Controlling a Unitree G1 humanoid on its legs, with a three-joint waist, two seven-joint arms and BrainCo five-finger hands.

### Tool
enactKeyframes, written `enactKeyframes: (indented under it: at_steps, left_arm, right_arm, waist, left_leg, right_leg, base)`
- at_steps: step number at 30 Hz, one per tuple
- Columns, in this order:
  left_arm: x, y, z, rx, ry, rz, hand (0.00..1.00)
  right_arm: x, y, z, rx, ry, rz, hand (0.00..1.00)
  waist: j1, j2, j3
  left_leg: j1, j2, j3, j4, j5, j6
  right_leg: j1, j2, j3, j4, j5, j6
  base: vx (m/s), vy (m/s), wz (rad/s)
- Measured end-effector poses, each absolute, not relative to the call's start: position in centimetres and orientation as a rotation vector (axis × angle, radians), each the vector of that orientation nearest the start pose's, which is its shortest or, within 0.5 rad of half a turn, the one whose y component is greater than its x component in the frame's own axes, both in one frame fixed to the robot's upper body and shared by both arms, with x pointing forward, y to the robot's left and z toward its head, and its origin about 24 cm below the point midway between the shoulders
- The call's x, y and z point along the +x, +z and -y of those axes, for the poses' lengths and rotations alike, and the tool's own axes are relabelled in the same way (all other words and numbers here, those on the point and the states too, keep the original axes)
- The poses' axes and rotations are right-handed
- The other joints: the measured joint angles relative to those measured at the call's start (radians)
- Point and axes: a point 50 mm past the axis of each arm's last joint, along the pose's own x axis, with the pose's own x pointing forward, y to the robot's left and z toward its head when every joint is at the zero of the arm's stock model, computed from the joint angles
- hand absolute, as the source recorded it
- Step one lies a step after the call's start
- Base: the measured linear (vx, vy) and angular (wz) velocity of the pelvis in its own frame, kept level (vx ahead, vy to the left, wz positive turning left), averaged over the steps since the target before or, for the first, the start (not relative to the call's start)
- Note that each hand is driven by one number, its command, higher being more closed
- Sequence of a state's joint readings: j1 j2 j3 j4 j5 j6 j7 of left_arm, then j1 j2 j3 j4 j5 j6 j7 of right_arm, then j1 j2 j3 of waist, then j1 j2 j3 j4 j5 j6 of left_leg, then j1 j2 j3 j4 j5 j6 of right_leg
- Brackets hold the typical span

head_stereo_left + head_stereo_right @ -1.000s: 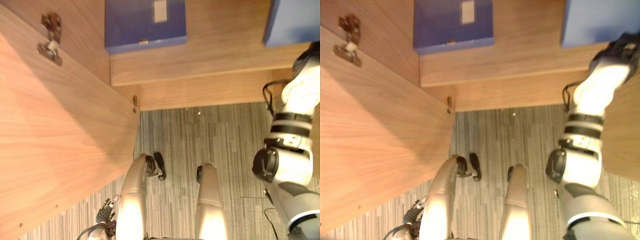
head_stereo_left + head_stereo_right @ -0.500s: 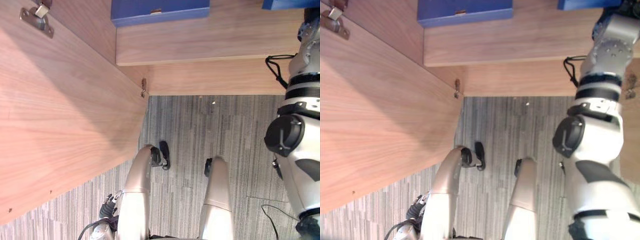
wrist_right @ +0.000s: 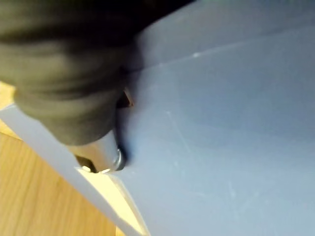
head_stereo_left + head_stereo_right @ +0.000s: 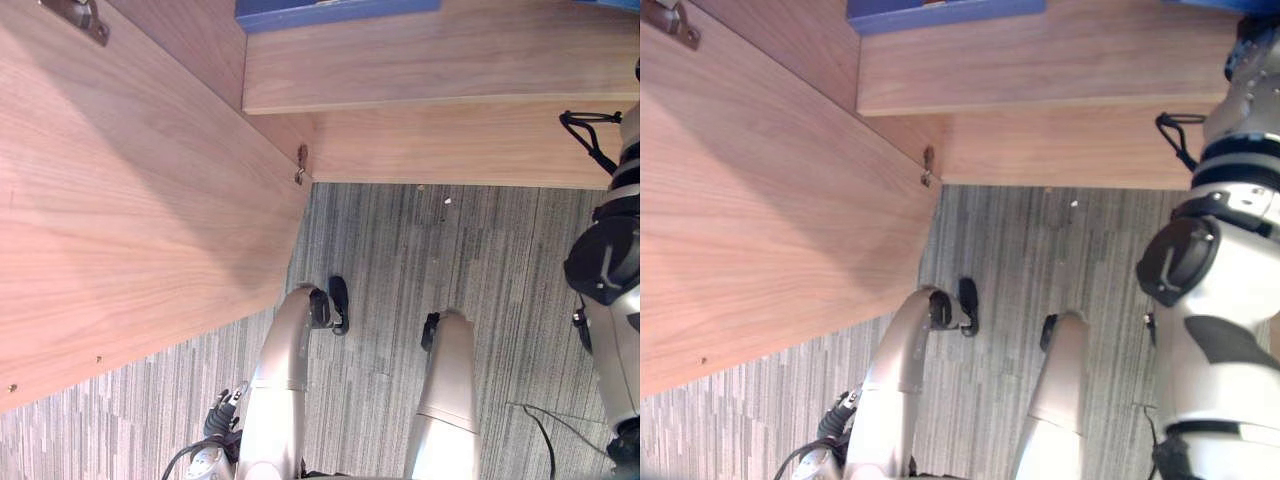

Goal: Walk over to the cabinet, pick up the folder, carry it to the office cabinet, place the folder inside the office cabinet, then close the office cabinet door

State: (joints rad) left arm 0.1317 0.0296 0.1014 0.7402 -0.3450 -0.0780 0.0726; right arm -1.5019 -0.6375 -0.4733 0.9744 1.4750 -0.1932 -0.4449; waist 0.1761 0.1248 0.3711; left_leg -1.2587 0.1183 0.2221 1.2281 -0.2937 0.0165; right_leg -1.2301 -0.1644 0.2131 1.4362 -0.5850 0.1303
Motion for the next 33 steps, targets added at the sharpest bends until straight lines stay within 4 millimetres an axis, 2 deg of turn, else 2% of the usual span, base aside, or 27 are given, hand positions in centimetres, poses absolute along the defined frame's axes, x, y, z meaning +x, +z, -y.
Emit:
enactKeyframes:
  at_steps: [9, 12, 16, 21, 24, 31, 33]
  left_arm:
    - [13.6, -13.1, -18.8, -0.319, 0.401, -0.785, 0.0]
    - [13.4, -13.2, -18.8, -0.33, 0.416, -0.788, 0.0]
    - [13.3, -13.3, -18.8, -0.335, 0.421, -0.79, 0.0]
    - [13.1, -13.3, -19.0, -0.332, 0.423, -0.793, 0.0]
    - [13.0, -13.4, -19.0, -0.33, 0.425, -0.794, 0.0]
    - [12.9, -13.4, -19.2, -0.336, 0.435, -0.789, 0.0]
    - [12.9, -13.4, -19.2, -0.335, 0.436, -0.784, 0.0]
  right_arm:
    - [35.9, 37.5, 32.1, 1.726, -0.292, 0.648, 0.0]
    - [35.8, 38.1, 31.8, 1.635, -0.29, 0.676, 0.0]
    - [35.4, 39.9, 31.2, 1.298, -0.288, 0.713, 0.0]
    - [35.8, 40.5, 30.0, 0.876, -0.323, 0.691, 0.0]
    - [36.2, 40.3, 29.4, 0.699, -0.334, 0.66, 0.0]
    - [36.4, 38.4, 30.6, 0.456, -0.442, 0.585, 0.0]
    - [36.2, 38.4, 31.0, 0.406, -0.469, 0.582, 0.0]
  waist:
    - [0.0, 0.011, -0.015]
    - [-0.002, 0.011, -0.022]
    - [-0.008, 0.011, -0.025]
    - [-0.019, 0.011, -0.025]
    - [-0.024, 0.01, -0.025]
    - [-0.027, 0.004, -0.02]
    - [-0.027, 0.002, -0.019]
  left_leg:
    - [-0.005, -0.002, -0.011, -0.004, 0.009, -0.006]
    - [-0.009, -0.001, -0.016, -0.004, 0.012, -0.007]
    - [-0.01, -0.002, -0.019, -0.004, 0.014, -0.005]
    - [-0.01, -0.002, -0.029, -0.004, 0.015, -0.004]
    - [-0.003, 0.0, -0.034, -0.011, 0.015, -0.004]
    - [0.036, 0.01, -0.027, -0.063, 0.02, -0.001]
    - [0.038, 0.01, -0.023, -0.071, 0.021, 0.001]
  right_leg:
    - [0.001, -0.002, -0.016, 0.002, -0.003, -0.005]
    - [0.0, -0.004, -0.022, 0.001, -0.003, -0.007]
    - [0.005, -0.007, -0.028, -0.002, -0.003, -0.007]
    - [0.017, -0.009, -0.04, -0.01, -0.003, -0.007]
    - [0.028, -0.007, -0.047, -0.024, -0.002, -0.006]
    - [0.069, 0.002, -0.056, -0.101, 0.028, -0.001]
    - [0.071, 0.002, -0.055, -0.111, 0.032, 0.001]
  base:
    - [-0.03, 0.035, 0.03]
    - [-0.03, 0.05, 0.04]
    - [-0.03, 0.062, 0.02]
    - [-0.03, 0.075, 0.02]
    - [-0.03, 0.077, -0.01]
    - [-0.01, 0.093, -0.09]
    - [-0.01, 0.11, -0.05]
